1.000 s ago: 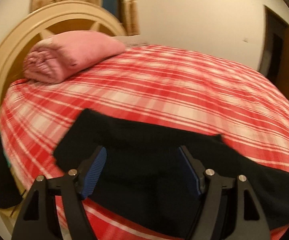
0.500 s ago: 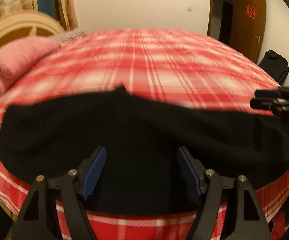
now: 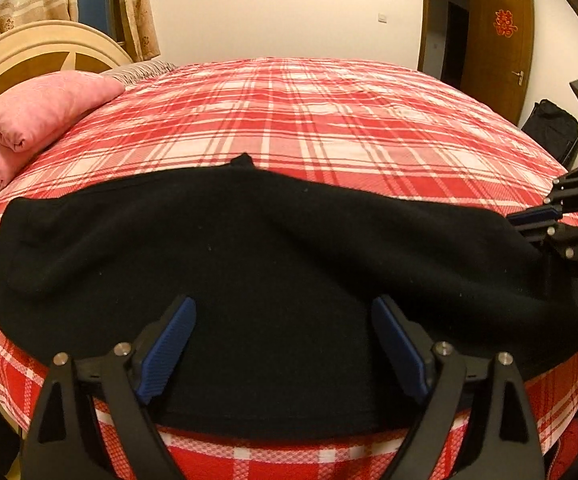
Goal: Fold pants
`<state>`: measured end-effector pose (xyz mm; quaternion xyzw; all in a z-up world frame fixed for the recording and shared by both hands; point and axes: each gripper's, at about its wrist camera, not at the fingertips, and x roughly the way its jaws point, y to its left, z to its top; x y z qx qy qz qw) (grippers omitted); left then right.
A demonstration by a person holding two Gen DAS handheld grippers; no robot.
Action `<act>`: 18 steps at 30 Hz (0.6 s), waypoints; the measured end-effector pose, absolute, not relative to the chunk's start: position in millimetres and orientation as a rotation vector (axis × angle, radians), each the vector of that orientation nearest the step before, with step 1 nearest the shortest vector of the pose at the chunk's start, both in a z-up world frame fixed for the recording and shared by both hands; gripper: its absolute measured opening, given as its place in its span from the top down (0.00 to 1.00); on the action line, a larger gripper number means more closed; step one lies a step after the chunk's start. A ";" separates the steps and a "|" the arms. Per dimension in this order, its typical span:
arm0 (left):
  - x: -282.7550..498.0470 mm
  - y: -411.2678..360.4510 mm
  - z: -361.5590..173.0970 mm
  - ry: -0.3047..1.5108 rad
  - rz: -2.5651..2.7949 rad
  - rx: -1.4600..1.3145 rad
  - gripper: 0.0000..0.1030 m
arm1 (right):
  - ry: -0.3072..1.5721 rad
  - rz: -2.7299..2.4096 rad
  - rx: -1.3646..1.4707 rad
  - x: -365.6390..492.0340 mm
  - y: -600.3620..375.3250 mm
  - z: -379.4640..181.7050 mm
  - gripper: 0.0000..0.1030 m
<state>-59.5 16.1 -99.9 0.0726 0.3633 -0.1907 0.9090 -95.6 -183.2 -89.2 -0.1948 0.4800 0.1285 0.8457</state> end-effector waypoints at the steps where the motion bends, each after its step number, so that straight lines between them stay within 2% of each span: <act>1: -59.8 16.0 -99.9 0.750 -0.390 0.149 0.10 | 1.005 0.244 -0.366 -94.4 -187.8 -87.7 0.94; 2: -59.9 16.2 -99.7 0.751 -0.388 0.148 0.10 | 0.986 0.213 -0.333 -93.8 -191.2 -86.1 0.98; 7: -59.2 16.6 -100.1 0.754 -0.389 0.146 0.10 | 0.811 -0.033 -0.036 -107.2 -231.9 -75.7 0.98; 12: -59.5 17.4 -99.9 0.751 -0.383 0.145 0.09 | 0.801 -0.041 0.187 -107.2 -260.7 -97.4 0.99; 15: -60.0 19.3 -99.5 0.757 -0.400 0.145 0.09 | 0.771 -0.087 0.227 -114.9 -274.7 -82.4 0.99; 18: -59.2 24.7 -95.6 0.761 -0.428 0.131 0.10 | 0.650 -0.067 0.231 -133.3 -279.9 -44.6 0.99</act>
